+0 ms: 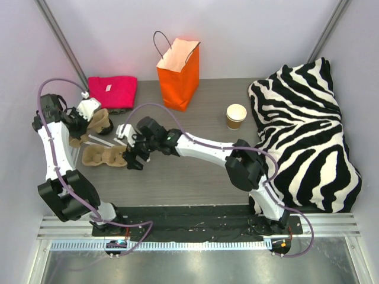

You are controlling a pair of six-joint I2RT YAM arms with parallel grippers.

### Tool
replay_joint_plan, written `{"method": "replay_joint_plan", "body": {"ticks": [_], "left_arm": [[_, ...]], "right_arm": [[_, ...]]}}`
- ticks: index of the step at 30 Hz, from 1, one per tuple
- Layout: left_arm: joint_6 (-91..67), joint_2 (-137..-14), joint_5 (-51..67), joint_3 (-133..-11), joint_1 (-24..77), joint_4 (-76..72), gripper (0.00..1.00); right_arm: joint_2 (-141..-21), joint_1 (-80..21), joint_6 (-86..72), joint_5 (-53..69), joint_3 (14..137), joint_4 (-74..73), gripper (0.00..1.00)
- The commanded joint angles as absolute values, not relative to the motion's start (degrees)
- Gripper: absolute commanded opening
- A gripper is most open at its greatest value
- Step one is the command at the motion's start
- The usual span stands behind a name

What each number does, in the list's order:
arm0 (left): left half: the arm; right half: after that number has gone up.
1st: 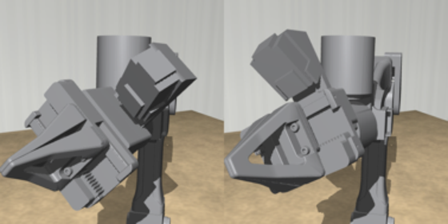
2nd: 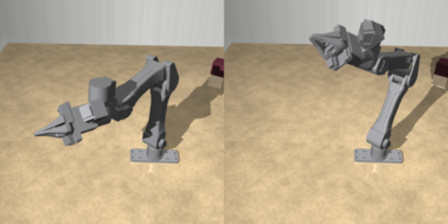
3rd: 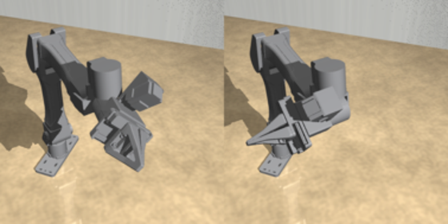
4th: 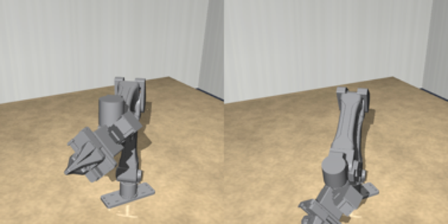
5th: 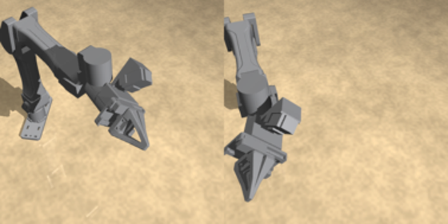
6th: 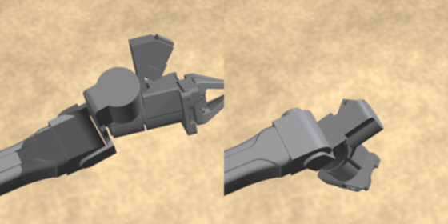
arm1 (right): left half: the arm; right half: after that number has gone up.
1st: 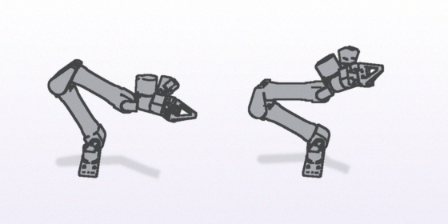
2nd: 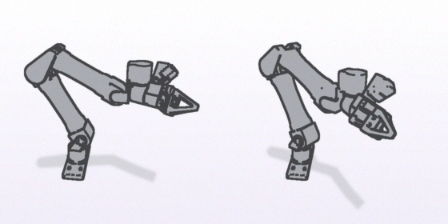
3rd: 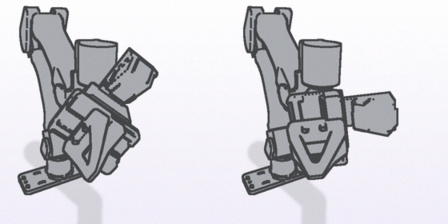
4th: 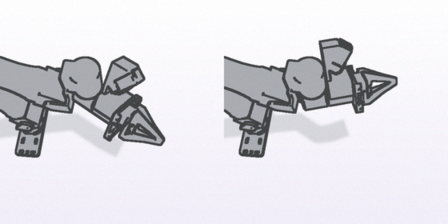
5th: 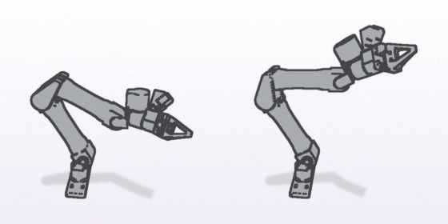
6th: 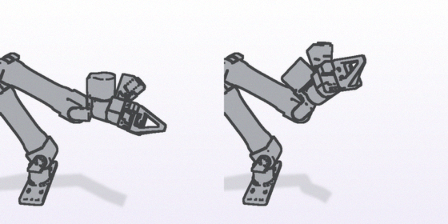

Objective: Pack the takeout coffee

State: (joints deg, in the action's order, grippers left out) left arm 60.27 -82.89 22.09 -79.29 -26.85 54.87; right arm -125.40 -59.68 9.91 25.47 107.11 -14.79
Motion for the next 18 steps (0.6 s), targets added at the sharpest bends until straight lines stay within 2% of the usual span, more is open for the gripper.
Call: {"method": "replay_joint_plan", "body": {"ticks": [1, 13, 16, 18], "left_arm": [[50.72, -84.64, 21.36, -84.45, -27.86, 53.26, 0.00], [45.62, -85.17, 18.63, -84.38, -28.65, 53.35, 0.00], [45.53, -84.90, 18.55, -83.24, -28.83, 53.18, 0.00], [45.35, -84.73, 18.54, -82.45, -28.83, 53.09, 0.00]], "right_arm": [[-129.54, -63.36, 14.85, 18.12, 113.80, -9.41, 0.91], [-143.87, -67.32, 21.88, 4.31, 125.49, -4.84, 0.94], [-146.15, -67.76, 23.81, 3.17, 126.56, -3.43, 0.93], [-146.86, -67.94, 24.43, 2.73, 126.82, -2.90, 0.88]]}}
